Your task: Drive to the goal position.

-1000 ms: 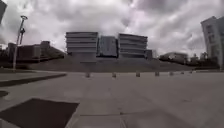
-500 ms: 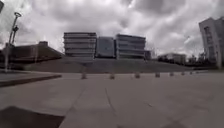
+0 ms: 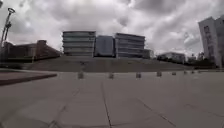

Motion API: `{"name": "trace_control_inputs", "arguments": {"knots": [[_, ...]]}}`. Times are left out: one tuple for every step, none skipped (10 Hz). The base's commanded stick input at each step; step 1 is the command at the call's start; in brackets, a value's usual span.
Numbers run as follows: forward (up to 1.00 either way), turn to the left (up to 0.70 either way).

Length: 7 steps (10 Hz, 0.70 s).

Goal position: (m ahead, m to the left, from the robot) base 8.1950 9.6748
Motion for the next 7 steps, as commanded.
{"name": "trace_control_inputs", "arguments": {"knots": [[1.0, -0.04], [1.0, -0.04], [1.0, -0.03], [1.0, -0.02], [1.0, 0.0], [1.0, 0.0], [1.0, 0.0]]}}
